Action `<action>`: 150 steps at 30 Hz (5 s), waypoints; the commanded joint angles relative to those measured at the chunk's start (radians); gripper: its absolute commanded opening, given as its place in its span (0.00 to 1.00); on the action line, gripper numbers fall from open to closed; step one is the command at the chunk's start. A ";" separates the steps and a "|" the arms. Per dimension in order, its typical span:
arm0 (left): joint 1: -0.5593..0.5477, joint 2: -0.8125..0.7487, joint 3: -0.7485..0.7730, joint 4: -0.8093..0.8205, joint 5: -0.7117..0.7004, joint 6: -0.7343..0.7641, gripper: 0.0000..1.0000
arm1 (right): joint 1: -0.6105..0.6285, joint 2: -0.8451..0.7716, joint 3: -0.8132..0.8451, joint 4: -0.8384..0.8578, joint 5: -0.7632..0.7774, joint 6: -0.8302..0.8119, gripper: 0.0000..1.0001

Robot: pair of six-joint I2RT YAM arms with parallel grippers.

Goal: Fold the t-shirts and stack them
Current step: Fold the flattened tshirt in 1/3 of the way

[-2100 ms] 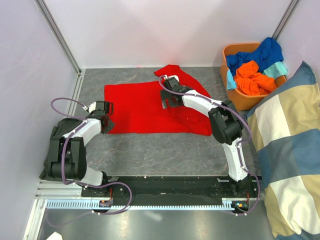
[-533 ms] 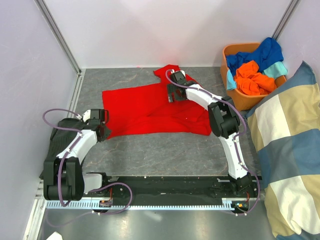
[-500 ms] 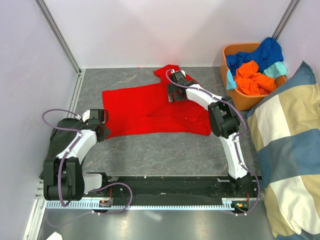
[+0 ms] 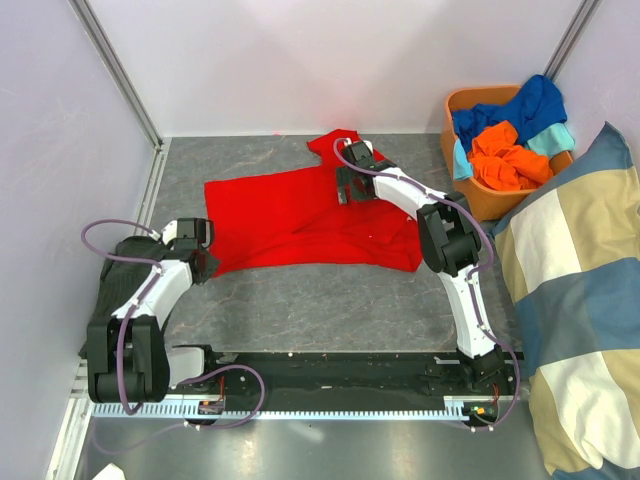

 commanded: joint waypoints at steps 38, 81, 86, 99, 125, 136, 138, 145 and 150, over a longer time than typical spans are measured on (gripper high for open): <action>0.011 -0.226 0.053 -0.025 0.010 -0.067 0.20 | -0.046 -0.117 0.003 -0.059 -0.037 -0.006 0.98; -0.098 0.851 0.819 0.160 0.170 0.190 0.78 | -0.006 -0.490 -0.735 0.043 0.042 0.193 0.98; -0.091 0.903 0.886 0.100 0.153 0.203 0.78 | -0.006 -0.490 -0.740 0.027 0.033 0.205 0.98; -0.054 1.084 1.211 -0.082 0.231 0.232 0.78 | -0.006 -0.443 -0.694 -0.153 0.173 0.268 0.98; 0.021 0.957 1.130 0.033 0.433 0.197 0.79 | -0.002 -0.642 -0.692 -0.191 0.115 0.215 0.98; 0.020 0.975 1.123 0.099 0.553 0.213 0.79 | 0.089 -0.834 -0.655 -0.061 -0.155 0.095 0.98; 0.020 0.983 1.115 0.122 0.579 0.219 0.80 | 0.115 -0.808 -0.651 -0.053 -0.152 0.086 0.98; 0.020 1.016 1.139 0.146 0.621 0.249 0.80 | 0.313 -0.658 -0.620 0.025 -0.111 0.032 0.98; 0.020 1.032 1.152 0.132 0.615 0.268 0.81 | 0.457 -0.458 -0.430 0.014 0.002 -0.016 0.98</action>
